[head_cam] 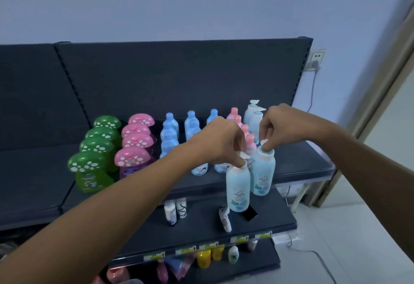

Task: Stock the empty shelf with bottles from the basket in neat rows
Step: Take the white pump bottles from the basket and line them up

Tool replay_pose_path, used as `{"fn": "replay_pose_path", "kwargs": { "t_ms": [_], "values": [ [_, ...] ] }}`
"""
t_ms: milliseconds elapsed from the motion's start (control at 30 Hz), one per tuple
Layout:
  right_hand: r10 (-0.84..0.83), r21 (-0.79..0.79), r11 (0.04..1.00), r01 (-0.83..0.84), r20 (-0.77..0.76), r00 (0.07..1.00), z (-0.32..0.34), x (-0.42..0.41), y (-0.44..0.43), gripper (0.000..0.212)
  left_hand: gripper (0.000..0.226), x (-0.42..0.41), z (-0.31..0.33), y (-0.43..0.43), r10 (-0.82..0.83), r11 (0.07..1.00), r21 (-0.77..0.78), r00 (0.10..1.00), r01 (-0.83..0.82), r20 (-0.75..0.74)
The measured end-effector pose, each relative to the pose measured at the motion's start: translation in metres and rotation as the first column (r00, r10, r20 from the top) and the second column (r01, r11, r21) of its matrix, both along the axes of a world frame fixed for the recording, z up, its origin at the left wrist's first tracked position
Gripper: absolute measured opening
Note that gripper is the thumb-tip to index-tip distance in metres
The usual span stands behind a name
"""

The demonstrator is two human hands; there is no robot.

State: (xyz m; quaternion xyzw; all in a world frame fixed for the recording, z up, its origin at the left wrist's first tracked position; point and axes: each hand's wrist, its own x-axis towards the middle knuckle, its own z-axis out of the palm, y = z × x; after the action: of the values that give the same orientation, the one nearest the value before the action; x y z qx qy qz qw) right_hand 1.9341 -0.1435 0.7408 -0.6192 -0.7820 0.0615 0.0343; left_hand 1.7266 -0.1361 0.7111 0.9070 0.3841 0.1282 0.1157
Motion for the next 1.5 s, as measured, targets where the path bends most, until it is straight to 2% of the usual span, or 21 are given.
{"fn": "replay_pose_path", "kwargs": {
  "t_ms": [100,300,533,867,1000,1100,1500],
  "values": [
    [0.001,-0.019,1.0,-0.001,-0.012,1.0,-0.003,0.036,0.021,0.01,0.023,0.038,-0.003,0.014,0.005,1.0,-0.019,0.999,-0.004,0.049],
    [0.01,0.008,1.0,-0.01,-0.018,1.0,-0.009,0.092,0.064,0.011,0.026,0.104,-0.008,0.041,0.058,0.995,0.074,0.996,-0.063,0.064],
    [0.04,0.02,0.999,-0.039,-0.053,0.998,-0.023,0.129,0.116,0.012,0.024,0.148,-0.013,0.071,0.134,0.991,0.018,0.987,-0.136,0.09],
    [0.095,-0.011,0.995,-0.096,-0.079,0.992,-0.044,0.134,0.17,0.018,0.027,0.173,-0.029,0.107,0.251,0.968,-0.016,0.966,-0.25,0.065],
    [0.108,-0.003,0.994,-0.108,-0.051,0.993,-0.048,0.13,0.183,0.015,0.031,0.176,-0.032,0.119,0.265,0.964,-0.008,0.962,-0.265,0.063],
    [0.105,-0.01,0.994,-0.106,-0.047,0.993,-0.052,0.13,0.19,0.02,0.033,0.179,-0.035,0.126,0.276,0.961,-0.022,0.959,-0.275,0.069],
    [0.106,-0.04,0.993,-0.108,-0.064,0.992,-0.052,0.131,0.206,0.008,0.032,0.188,-0.049,0.14,0.302,0.953,-0.05,0.949,-0.299,0.089]
  ]
}}
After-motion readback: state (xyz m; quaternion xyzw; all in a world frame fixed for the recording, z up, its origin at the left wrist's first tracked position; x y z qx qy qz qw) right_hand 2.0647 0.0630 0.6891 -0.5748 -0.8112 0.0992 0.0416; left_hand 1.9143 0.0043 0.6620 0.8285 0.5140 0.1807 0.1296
